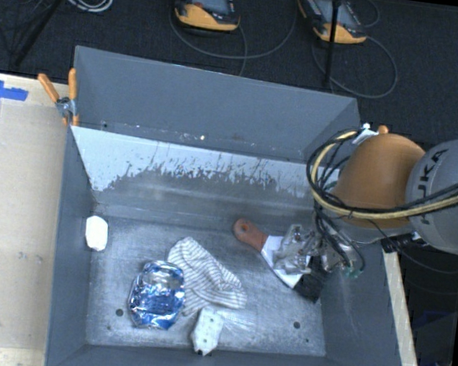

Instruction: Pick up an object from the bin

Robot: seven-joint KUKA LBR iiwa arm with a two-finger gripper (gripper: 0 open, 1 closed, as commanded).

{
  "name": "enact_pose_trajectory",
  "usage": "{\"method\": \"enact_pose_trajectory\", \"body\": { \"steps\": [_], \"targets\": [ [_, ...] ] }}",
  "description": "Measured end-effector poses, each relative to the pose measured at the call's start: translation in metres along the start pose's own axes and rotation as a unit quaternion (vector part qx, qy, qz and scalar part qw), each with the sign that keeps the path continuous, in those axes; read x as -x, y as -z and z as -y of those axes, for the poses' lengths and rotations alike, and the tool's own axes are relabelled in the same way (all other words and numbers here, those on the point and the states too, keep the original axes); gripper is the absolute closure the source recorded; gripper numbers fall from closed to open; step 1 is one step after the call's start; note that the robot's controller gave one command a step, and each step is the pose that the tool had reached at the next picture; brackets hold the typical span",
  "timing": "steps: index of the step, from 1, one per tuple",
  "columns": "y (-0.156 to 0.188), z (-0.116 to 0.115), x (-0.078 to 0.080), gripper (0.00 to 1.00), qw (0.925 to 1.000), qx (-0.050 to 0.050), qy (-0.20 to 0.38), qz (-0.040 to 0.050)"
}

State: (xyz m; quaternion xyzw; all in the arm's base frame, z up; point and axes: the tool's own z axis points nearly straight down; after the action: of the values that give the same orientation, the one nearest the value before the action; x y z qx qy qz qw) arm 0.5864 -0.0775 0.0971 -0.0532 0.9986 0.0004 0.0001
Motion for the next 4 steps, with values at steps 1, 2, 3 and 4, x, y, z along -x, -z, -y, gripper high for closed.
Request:
{"method": "enact_pose_trajectory", "body": {
  "steps": [1,2,3,4],
  "targets": [
    [0.0,-0.0001,0.0,0.0,1.0,0.0,0.0,0.0],
    [0.0,-0.0002,0.0001,1.0,1.0,0.0,0.0,0.0],
    [0.0,-0.0002,0.0001,1.0,1.0,0.0,0.0,0.0],
    [0.0005,-0.0004,0.0,1.0,1.0,0.0,-0.001,-0.0003]
  ]
}}
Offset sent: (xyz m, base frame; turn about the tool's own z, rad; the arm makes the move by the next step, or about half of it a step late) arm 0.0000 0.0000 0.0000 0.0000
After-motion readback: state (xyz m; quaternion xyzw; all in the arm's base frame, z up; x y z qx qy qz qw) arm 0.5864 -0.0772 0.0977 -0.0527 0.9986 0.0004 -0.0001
